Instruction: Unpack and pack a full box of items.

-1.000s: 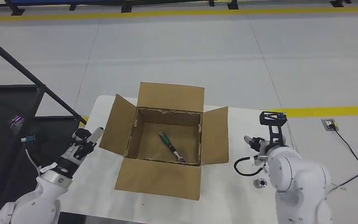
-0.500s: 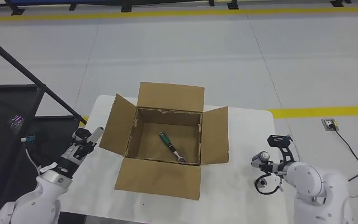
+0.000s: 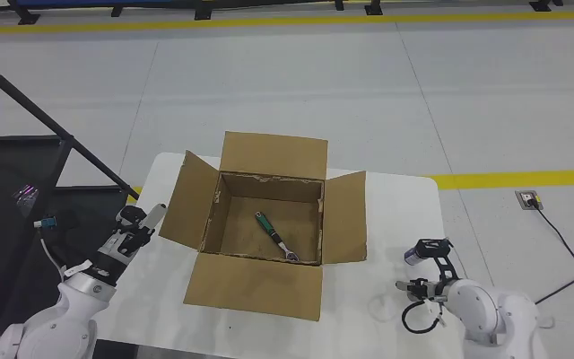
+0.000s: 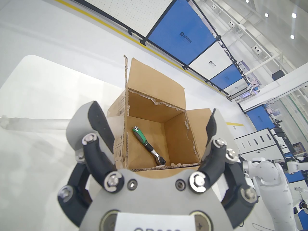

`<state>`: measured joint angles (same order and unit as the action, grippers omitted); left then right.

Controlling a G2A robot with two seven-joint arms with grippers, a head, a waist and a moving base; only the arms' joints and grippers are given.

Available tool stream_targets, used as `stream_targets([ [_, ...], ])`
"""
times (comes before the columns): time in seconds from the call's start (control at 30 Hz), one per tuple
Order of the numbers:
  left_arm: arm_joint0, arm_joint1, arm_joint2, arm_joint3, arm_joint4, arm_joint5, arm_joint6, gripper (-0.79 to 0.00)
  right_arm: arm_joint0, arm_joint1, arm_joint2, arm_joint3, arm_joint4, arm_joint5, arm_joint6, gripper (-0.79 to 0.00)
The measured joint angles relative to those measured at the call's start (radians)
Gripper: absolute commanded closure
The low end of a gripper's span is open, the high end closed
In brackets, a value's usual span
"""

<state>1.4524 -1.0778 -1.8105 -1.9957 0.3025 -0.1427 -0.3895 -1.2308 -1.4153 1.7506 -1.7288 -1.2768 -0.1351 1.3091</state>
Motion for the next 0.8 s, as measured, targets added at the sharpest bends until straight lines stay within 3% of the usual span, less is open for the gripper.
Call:
stream_targets([
  [0.13, 0.000, 0.000, 0.000, 0.000, 0.000, 0.000, 0.000, -0.785, 0.020, 0.006, -0.001, 0.069, 0.008, 0.001, -0.024, -0.785],
  [0.23, 0.000, 0.000, 0.000, 0.000, 0.000, 0.000, 0.000, -0.785, 0.030, 0.012, 0.001, 0.107, 0.015, -0.002, -0.041, -0.674],
  [0.33, 0.000, 0.000, 0.000, 0.000, 0.000, 0.000, 0.000, -0.785, 0.038, 0.016, -0.004, 0.132, 0.022, -0.001, -0.051, -0.459],
  [0.6, 0.000, 0.000, 0.000, 0.000, 0.000, 0.000, 0.000, -0.785, 0.042, 0.028, -0.010, 0.154, 0.036, 0.001, -0.053, -0.265],
  [0.77, 0.000, 0.000, 0.000, 0.000, 0.000, 0.000, 0.000, -0.785, 0.041, 0.035, -0.017, 0.151, 0.040, 0.012, -0.068, -0.185],
  [0.8, 0.000, 0.000, 0.000, 0.000, 0.000, 0.000, 0.000, -0.785, 0.039, 0.036, -0.017, 0.146, 0.040, 0.016, -0.074, -0.135],
])
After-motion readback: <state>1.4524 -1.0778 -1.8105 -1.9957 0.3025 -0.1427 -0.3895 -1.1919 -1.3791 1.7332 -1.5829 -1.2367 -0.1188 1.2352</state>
